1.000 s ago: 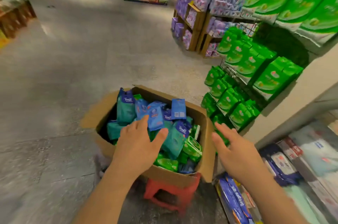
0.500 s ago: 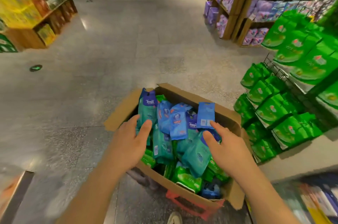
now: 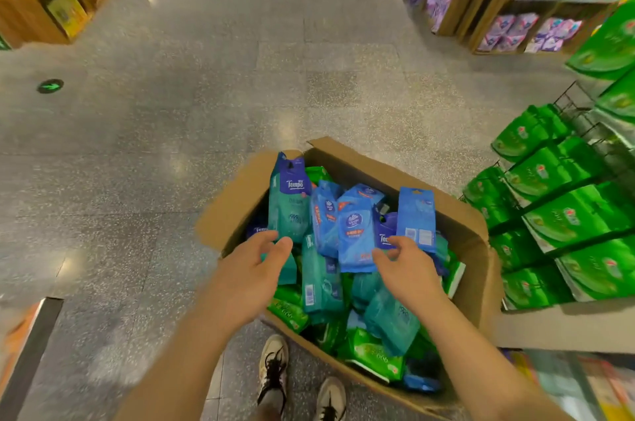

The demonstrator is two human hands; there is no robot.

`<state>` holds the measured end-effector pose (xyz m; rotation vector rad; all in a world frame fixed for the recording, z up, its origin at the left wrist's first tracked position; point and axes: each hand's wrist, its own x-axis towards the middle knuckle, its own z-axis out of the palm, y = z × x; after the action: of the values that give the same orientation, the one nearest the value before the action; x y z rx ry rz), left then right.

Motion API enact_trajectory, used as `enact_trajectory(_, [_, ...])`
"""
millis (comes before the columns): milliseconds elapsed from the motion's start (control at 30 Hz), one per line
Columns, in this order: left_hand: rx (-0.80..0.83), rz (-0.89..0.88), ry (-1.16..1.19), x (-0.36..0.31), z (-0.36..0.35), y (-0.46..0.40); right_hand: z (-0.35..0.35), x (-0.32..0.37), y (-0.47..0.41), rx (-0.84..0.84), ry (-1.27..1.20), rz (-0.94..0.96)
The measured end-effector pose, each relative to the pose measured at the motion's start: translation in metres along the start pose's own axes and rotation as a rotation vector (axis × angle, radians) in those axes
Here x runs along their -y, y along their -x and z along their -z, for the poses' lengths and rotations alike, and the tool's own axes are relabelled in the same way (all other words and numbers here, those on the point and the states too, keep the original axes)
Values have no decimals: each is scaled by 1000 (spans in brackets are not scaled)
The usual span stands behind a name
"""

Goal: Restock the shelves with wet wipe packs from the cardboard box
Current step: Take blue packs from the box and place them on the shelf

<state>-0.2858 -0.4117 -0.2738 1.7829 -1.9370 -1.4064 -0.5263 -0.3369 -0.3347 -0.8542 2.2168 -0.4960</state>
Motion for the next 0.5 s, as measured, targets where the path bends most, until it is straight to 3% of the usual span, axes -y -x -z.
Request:
enact_trajectory(400, [269,35,-72,22,9,-87,-64,16,-76,-145,-25,-331])
enact_trajectory(500, [368,18,-85,22,1,-100,-68,16,-79,-179,86,-408])
